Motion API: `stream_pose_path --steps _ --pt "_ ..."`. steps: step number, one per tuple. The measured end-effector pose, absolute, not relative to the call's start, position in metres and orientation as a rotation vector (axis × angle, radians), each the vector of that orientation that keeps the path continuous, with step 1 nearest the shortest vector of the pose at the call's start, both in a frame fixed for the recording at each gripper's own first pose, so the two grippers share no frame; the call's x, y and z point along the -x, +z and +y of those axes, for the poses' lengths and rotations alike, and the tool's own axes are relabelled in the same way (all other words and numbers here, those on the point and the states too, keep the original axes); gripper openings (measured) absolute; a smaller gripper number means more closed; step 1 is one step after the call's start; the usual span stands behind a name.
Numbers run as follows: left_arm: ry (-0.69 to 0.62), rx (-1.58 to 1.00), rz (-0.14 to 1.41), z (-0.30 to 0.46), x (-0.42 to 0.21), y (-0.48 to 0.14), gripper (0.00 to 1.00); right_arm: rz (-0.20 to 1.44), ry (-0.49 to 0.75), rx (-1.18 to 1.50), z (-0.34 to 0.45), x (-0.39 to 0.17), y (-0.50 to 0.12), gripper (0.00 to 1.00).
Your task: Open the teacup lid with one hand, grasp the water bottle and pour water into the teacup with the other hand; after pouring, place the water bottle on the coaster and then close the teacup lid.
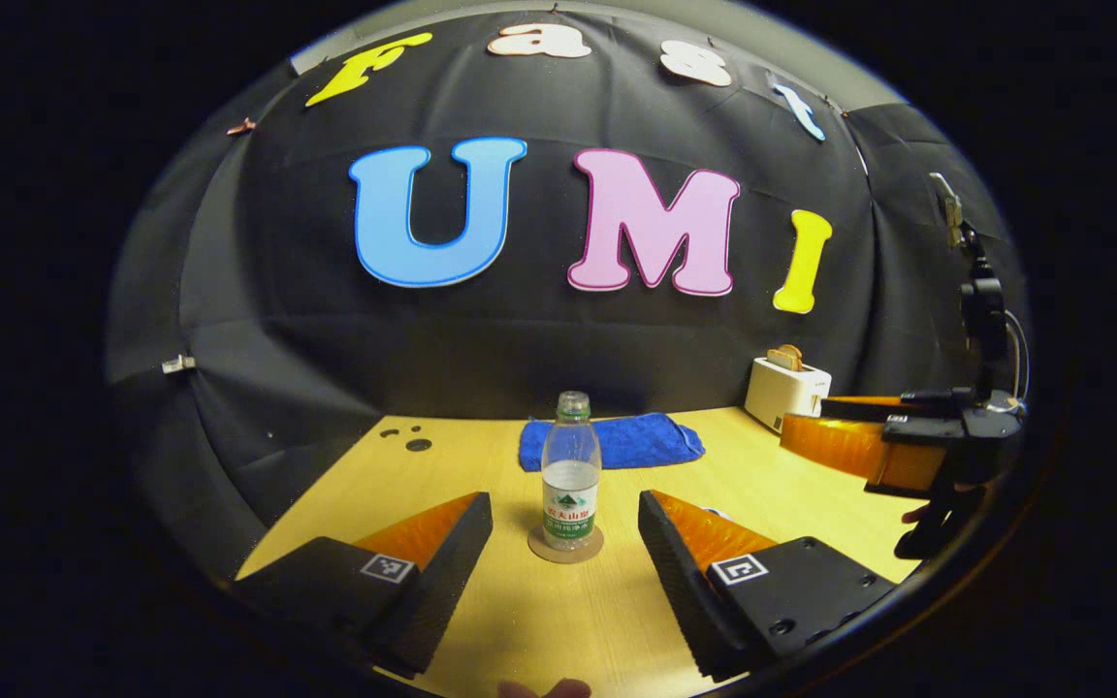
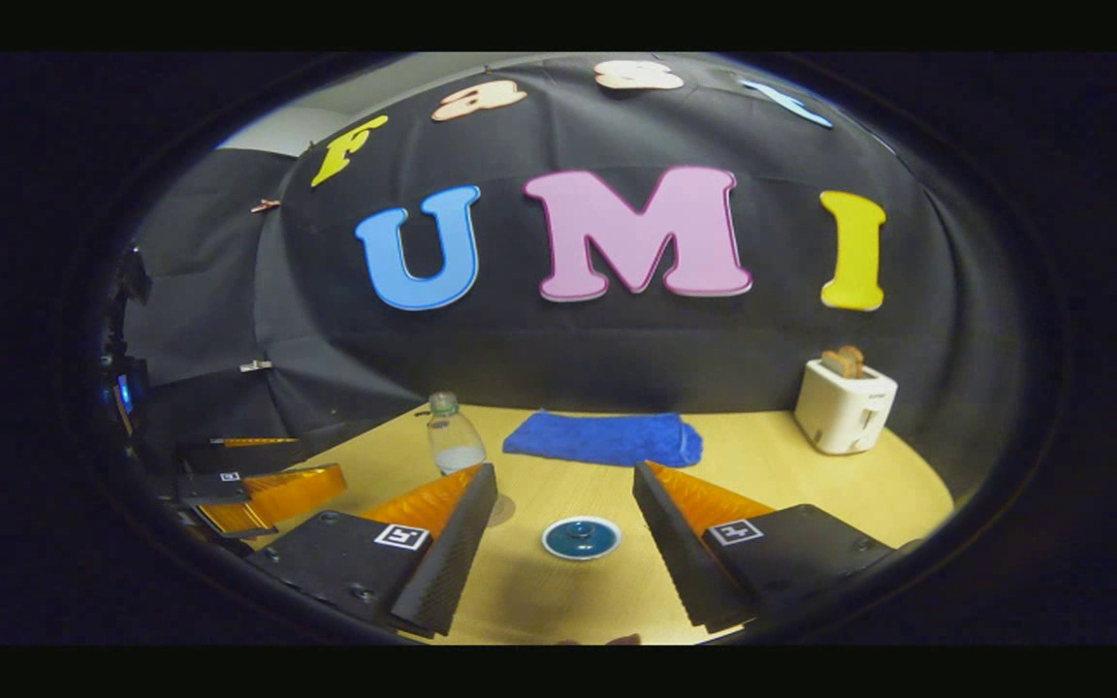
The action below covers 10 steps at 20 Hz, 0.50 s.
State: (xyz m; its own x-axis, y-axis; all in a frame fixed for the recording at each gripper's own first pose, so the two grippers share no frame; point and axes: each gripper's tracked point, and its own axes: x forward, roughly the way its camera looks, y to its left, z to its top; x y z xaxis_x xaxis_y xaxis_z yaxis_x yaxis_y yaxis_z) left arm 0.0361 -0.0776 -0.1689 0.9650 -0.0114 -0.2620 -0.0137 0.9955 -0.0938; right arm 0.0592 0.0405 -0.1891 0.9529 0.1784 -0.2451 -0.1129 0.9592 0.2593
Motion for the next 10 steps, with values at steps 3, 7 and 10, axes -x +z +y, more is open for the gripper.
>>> stream_pose_path --steps 3,7,10 --pt "0.008 0.107 0.252 -0.070 -0.026 -0.133 0.95 0.221 0.119 -0.227 0.027 -0.048 -0.137 0.88" --pt "0.035 0.124 0.206 -0.049 -0.014 -0.083 0.95 0.158 0.091 -0.211 0.014 -0.033 -0.078 0.89" --pt "0.044 0.118 0.176 -0.034 -0.006 -0.058 0.95 0.137 0.078 -0.196 0.011 -0.022 -0.055 0.89"
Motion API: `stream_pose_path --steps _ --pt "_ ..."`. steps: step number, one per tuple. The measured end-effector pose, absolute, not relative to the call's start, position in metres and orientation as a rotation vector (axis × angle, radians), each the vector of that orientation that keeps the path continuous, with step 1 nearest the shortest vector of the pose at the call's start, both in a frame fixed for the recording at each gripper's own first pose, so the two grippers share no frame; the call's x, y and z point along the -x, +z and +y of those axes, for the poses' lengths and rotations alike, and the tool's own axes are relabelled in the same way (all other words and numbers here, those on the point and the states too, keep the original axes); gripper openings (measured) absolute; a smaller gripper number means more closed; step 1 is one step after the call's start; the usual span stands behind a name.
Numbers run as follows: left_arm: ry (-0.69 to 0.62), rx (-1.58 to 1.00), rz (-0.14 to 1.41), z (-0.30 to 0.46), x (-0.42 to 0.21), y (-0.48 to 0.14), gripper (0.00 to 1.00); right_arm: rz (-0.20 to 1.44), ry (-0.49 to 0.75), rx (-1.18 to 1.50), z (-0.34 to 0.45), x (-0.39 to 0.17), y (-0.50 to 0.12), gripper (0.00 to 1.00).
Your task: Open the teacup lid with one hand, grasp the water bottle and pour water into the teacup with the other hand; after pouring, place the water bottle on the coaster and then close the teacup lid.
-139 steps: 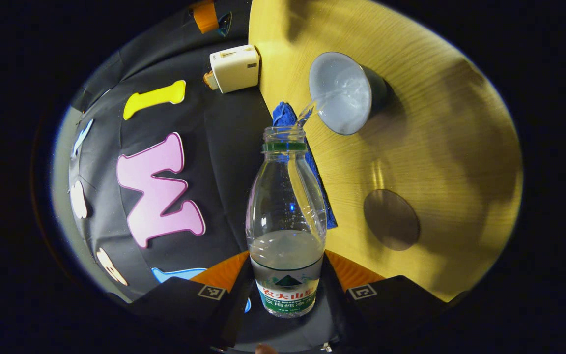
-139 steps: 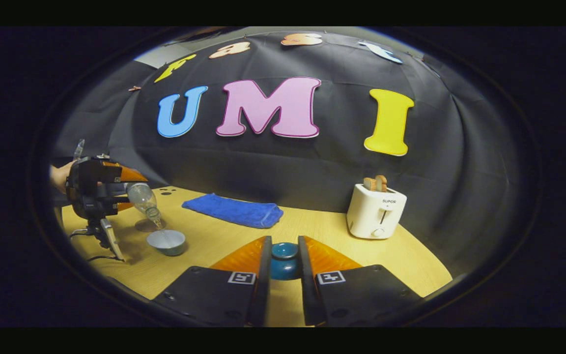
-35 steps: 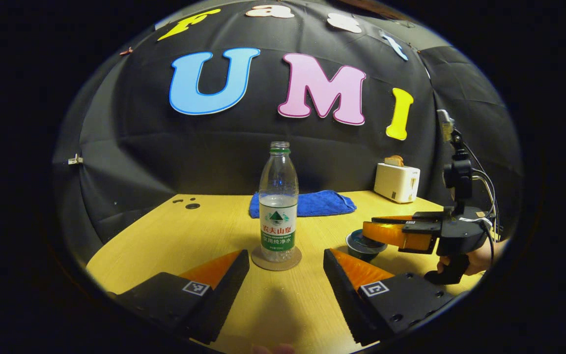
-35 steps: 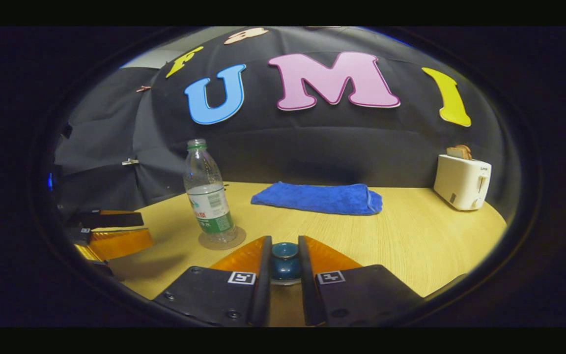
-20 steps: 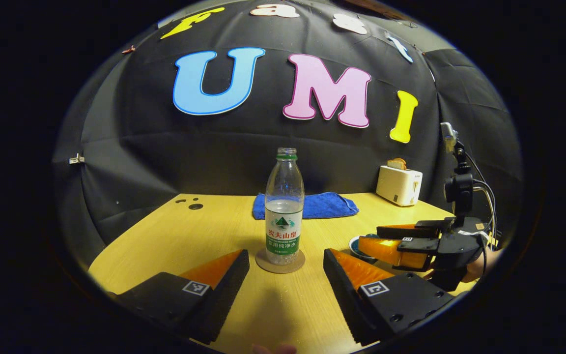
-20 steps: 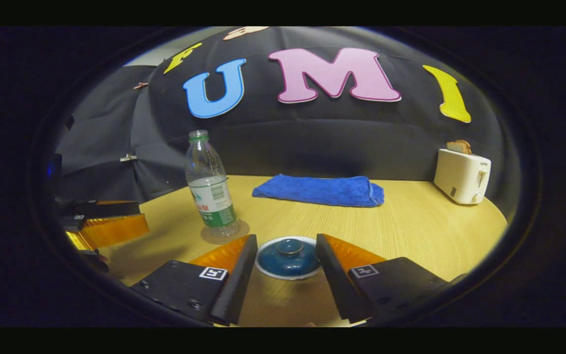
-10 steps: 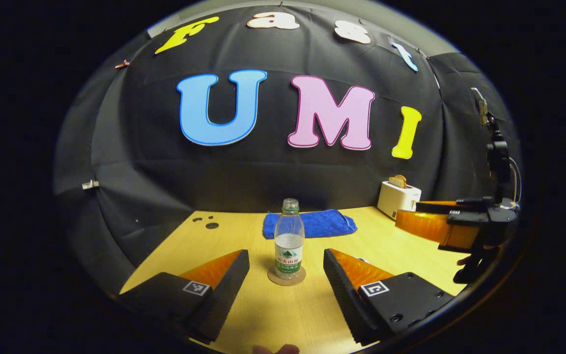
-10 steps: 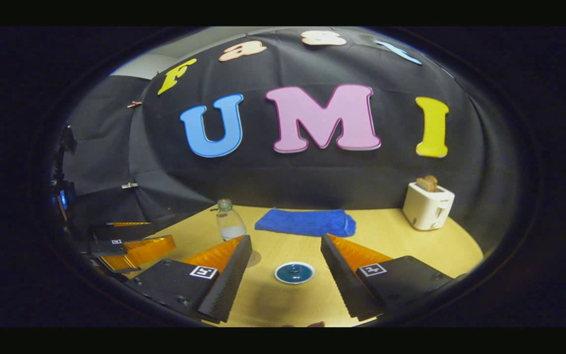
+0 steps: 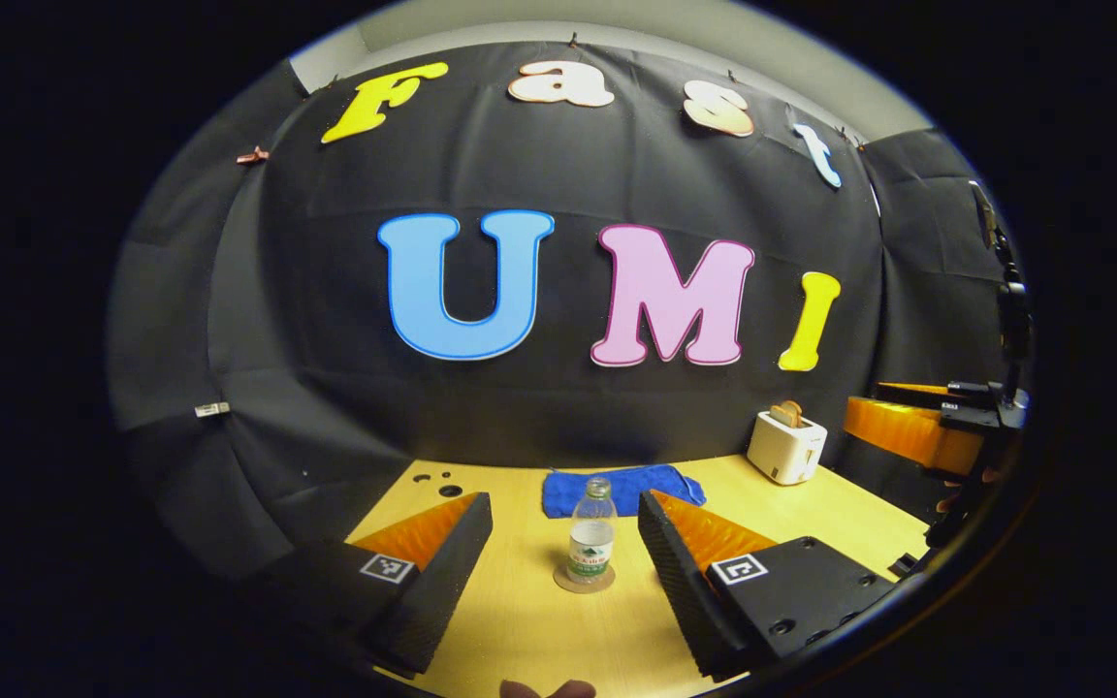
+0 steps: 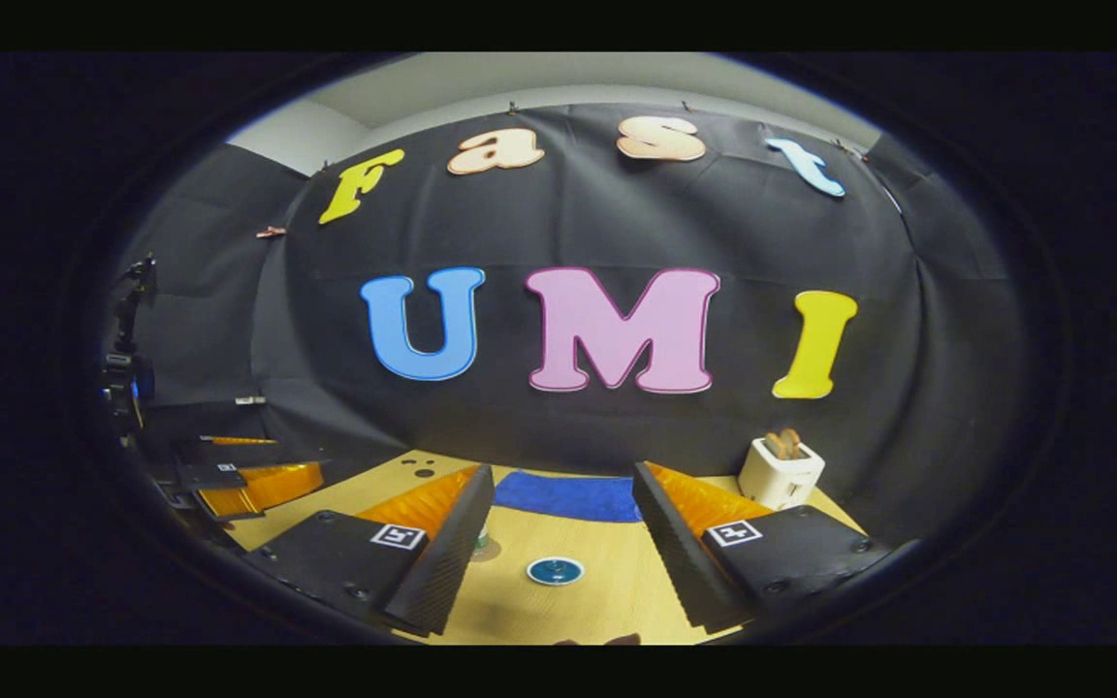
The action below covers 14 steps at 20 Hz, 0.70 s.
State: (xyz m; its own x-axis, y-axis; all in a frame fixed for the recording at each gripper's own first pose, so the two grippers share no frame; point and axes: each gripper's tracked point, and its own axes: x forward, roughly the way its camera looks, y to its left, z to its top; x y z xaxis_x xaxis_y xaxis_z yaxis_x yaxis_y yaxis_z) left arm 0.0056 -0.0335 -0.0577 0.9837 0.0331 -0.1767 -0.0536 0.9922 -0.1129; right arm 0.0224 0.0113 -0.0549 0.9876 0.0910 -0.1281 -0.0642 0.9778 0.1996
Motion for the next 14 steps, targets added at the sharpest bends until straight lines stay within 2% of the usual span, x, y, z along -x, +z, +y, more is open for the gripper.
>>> stream_pose_path --steps 4,14 --pt "0.050 0.142 0.153 -0.021 0.007 -0.039 0.95 0.114 0.055 -0.185 0.009 -0.007 -0.036 0.89" --pt "0.009 0.116 0.149 -0.029 0.022 -0.039 0.95 0.109 0.026 -0.170 0.007 0.012 -0.025 0.89"
